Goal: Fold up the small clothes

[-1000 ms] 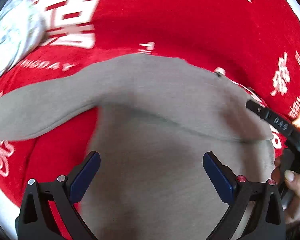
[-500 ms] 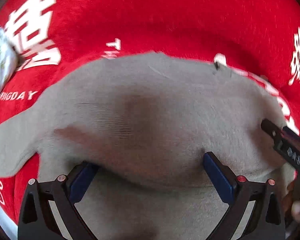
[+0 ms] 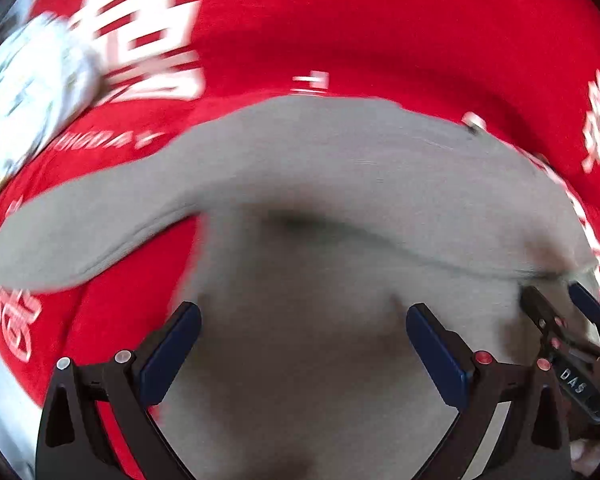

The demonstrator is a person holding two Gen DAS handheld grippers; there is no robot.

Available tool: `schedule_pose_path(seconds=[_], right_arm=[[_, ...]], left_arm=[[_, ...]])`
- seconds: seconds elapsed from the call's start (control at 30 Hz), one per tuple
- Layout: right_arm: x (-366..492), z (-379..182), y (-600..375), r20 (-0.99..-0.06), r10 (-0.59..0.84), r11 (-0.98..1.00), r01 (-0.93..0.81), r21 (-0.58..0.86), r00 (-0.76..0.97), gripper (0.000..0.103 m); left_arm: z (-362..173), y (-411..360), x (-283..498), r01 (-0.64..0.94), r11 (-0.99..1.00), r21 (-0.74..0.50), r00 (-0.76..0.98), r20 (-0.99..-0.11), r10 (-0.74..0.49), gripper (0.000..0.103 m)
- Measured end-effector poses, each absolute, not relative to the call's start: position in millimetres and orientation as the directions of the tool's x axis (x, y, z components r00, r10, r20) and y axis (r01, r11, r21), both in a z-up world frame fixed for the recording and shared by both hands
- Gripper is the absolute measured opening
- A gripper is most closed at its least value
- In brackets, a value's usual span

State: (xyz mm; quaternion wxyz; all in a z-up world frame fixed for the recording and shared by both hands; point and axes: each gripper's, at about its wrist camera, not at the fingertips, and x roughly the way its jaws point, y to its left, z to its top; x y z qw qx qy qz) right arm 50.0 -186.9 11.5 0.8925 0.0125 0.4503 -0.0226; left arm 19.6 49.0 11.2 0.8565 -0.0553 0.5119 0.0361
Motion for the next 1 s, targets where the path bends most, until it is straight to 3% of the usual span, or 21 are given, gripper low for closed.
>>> schedule_pose_path(seconds=[0.17,0.33,0.4,0.67,0.7,0.73,0.77,0.83,0.9,1.0], right_arm=[[51,7,-190,-0.810,-0.015,0.998,0.056,0.021,0.587,0.101],[50,7,-187,-0.804,-0.039,0.998,0.058,-0.006,0.593,0.101],[51,6,-186,-0.804,-0.040,0.998,0.059,-0.005,0.593,0.102],[50,5,-186,-0.802,-0.048,0.998,0.062,-0.013,0.595,0.102],[50,5,-186,-0.802,-0.048,0.998,0.062,-0.014,0.596,0.102],[50,5,-185,-0.801,-0.049,0.998,0.062,-0.016,0.596,0.102],[50,5,-186,-0.801,-0.049,0.998,0.062,-0.016,0.596,0.102],[50,5,-186,-0.802,-0.050,0.998,0.061,-0.017,0.596,0.102],[50,5,-186,-0.802,-0.049,0.998,0.062,-0.016,0.595,0.102],[50,5,-186,-0.802,-0.050,0.998,0.062,-0.016,0.595,0.102]], left_arm=[[5,159,-3,-0.401,0.912,-0.085,0.447,-0.887,0.114,0.103],[-17,295,-28,-0.734,0.660,-0.158,0.372,-0.907,0.196,0.103],[-16,328,-30,-0.791,0.594,-0.150,0.363,-0.895,0.258,0.103],[-13,373,9,-0.821,0.556,-0.131,0.345,-0.889,0.301,0.103],[-12,379,10,-0.820,0.556,-0.137,0.353,-0.886,0.302,0.097],[-8,382,9,-0.828,0.546,-0.130,0.352,-0.878,0.325,0.077],[-3,382,6,-0.828,0.545,-0.132,0.368,-0.861,0.352,0.064],[2,387,2,-0.800,0.570,-0.186,0.417,-0.855,0.307,0.010],[4,394,-2,-0.788,0.570,-0.233,0.440,-0.861,0.256,0.010],[10,390,-1,-0.788,0.580,-0.209,0.431,-0.859,0.277,0.010]])
